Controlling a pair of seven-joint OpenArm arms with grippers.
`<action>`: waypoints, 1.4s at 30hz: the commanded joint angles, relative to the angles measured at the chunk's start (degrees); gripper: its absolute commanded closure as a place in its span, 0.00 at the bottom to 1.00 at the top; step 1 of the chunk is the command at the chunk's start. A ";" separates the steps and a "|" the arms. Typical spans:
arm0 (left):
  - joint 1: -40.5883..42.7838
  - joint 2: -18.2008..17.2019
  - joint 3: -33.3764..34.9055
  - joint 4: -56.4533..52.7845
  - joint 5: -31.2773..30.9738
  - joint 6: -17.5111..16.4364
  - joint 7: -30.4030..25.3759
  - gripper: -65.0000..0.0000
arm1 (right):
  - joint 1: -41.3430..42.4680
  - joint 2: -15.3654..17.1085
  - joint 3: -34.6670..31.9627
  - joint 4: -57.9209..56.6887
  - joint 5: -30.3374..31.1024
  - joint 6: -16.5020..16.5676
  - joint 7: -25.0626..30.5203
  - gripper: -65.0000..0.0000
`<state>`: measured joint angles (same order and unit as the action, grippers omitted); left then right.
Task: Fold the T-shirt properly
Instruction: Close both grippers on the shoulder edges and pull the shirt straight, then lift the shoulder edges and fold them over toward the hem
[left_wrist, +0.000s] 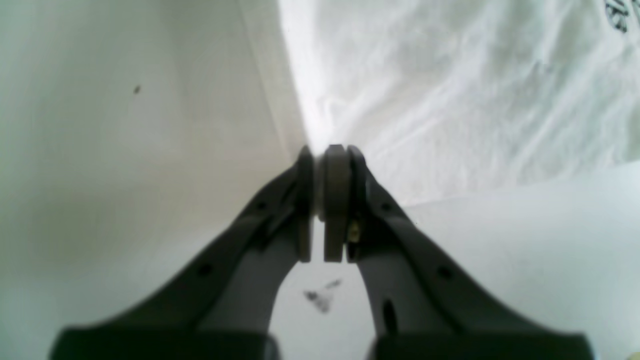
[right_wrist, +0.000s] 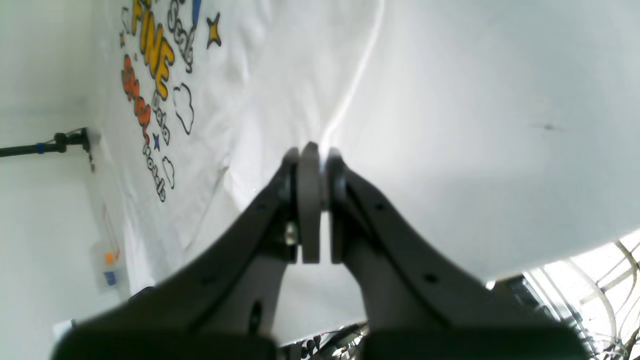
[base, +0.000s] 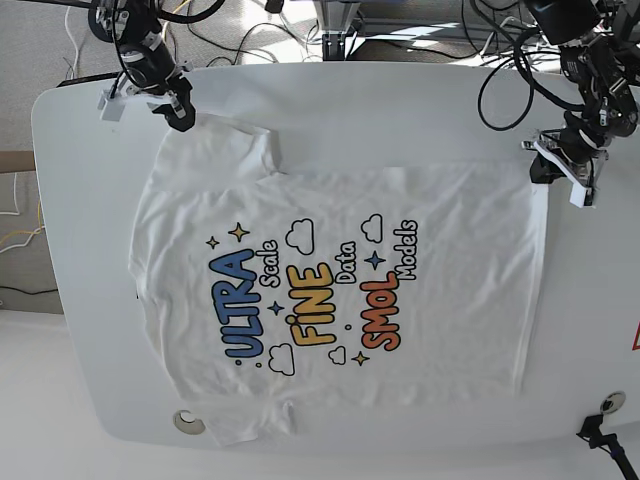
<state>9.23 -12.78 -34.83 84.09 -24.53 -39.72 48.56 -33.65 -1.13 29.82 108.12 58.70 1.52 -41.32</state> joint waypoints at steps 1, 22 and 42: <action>1.01 -0.98 -0.29 3.07 -1.18 -0.28 -0.77 1.00 | -1.82 0.11 0.29 3.14 0.86 0.81 0.31 1.00; 24.30 1.30 -6.62 18.63 -1.53 -0.28 -0.51 1.00 | -17.65 4.07 0.29 7.18 17.22 3.27 0.40 1.00; 2.15 1.04 -6.45 16.87 -1.18 -0.28 16.19 1.00 | 8.73 10.22 -2.88 -4.60 24.34 3.36 -0.75 1.00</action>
<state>11.79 -10.96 -40.99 100.51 -25.17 -39.94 65.19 -25.61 7.84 28.23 105.03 82.08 4.29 -42.06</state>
